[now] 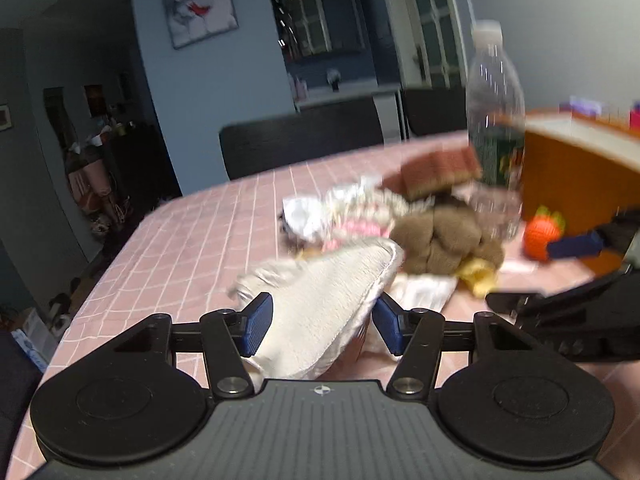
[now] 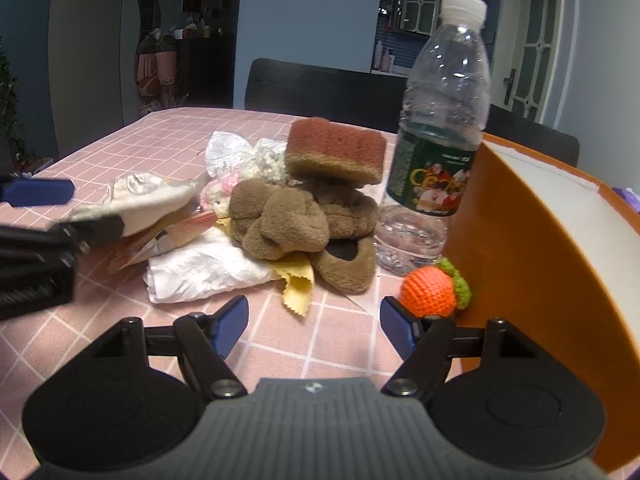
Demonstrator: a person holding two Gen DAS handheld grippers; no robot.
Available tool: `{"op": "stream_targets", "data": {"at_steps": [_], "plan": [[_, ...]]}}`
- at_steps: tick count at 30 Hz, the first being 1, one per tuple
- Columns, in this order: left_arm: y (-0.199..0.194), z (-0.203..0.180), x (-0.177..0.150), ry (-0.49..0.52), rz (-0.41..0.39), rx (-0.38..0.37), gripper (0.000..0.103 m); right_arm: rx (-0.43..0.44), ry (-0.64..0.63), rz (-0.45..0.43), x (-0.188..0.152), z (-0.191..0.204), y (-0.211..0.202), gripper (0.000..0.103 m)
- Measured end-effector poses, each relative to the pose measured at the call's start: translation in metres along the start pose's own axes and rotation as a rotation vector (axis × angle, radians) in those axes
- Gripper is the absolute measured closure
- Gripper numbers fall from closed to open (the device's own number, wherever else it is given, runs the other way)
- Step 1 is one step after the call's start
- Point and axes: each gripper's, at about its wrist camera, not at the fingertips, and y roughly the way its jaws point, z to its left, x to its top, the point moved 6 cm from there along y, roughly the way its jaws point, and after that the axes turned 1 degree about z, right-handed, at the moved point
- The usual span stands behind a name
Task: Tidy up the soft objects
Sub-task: 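Grasp the white round cotton pad with the left gripper while the right gripper grasps the yellow Deeyeo snack bag, then carry the pad with the left gripper while the right gripper carries the snack bag over the orange box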
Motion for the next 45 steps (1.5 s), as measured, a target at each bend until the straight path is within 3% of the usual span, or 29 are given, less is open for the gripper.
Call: {"op": "stream_targets", "data": {"at_steps": [2,4,5,6,9,14,17,20,30,36,41,45], "plan": [[0.012,-0.003,-0.004,0.036,0.043,0.007,0.035,0.009,-0.001,0.003,0.001,0.002,0.002,0.031],[0.023,-0.006,-0.011,0.062,0.085,0.016,0.044,0.016,-0.004,0.003,0.003,0.004,0.002,0.031],[0.027,-0.006,-0.013,0.071,0.093,0.017,0.055,0.023,-0.004,0.0,0.004,0.004,0.002,0.031],[0.03,-0.007,-0.015,0.074,0.096,0.016,0.073,0.031,-0.005,-0.002,0.006,0.005,0.001,0.031],[0.033,-0.002,-0.017,0.035,0.109,-0.016,0.097,0.067,-0.006,-0.022,0.015,0.011,0.0,0.031],[0.023,0.027,-0.015,-0.073,0.079,0.033,0.097,0.155,-0.053,-0.036,0.031,0.038,0.005,0.029],[0.022,0.048,-0.017,-0.098,0.094,0.093,0.098,0.213,-0.083,-0.04,0.04,0.061,0.012,0.012],[0.022,0.066,-0.024,-0.154,0.116,0.105,0.098,0.259,-0.119,-0.034,0.048,0.084,0.023,0.006],[0.019,0.091,-0.033,-0.23,0.121,0.058,0.098,0.22,-0.185,0.067,0.051,0.126,0.071,0.006],[0.026,0.083,-0.034,-0.214,0.138,0.021,0.098,0.187,-0.196,0.059,0.044,0.125,0.076,0.015],[0.024,0.076,-0.035,-0.209,0.138,0.013,0.098,0.186,-0.247,0.035,0.045,0.132,0.068,0.037],[0.014,0.079,-0.033,-0.215,0.123,0.024,0.098,0.219,-0.239,0.025,0.046,0.13,0.05,0.046]]}}
